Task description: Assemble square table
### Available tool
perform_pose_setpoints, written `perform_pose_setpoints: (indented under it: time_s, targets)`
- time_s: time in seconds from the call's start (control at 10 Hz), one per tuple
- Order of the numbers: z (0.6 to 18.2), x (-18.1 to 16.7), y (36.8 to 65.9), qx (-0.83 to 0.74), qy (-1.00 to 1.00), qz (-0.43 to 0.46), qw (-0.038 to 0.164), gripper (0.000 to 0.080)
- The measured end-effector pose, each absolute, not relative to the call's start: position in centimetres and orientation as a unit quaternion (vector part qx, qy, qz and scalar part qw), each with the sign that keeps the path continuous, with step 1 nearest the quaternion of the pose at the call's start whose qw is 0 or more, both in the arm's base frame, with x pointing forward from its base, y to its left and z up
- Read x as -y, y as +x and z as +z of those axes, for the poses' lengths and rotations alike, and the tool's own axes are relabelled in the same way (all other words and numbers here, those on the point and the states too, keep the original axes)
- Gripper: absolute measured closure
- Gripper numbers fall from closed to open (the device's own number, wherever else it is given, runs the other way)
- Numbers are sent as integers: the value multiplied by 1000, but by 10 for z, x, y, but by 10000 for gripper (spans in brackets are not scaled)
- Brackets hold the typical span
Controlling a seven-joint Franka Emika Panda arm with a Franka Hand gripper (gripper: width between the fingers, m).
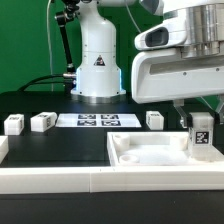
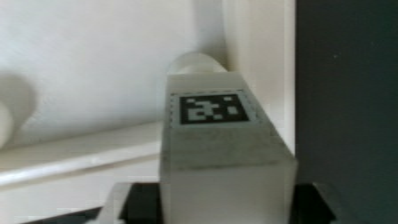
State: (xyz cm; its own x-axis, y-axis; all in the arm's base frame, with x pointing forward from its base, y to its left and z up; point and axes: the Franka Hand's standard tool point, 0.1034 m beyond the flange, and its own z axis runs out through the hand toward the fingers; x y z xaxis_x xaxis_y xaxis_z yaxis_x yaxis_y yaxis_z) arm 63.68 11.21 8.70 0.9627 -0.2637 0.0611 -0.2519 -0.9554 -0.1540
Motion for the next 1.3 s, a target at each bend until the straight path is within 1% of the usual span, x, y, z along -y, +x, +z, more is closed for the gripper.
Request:
perform_pose_setpoints:
  time_s: [0.2, 0.4, 0.6, 1.1, 1.3]
  targets:
    - [87, -109, 638, -216, -972, -40, 79, 505]
    - [86, -107, 636, -326, -941, -34, 80, 505]
    - [86, -106, 635, -403, -911, -28, 81, 505]
    - [85, -106, 633, -542, -837, -11, 80, 505]
    - [85, -106, 632, -571, -817, -5, 81, 505]
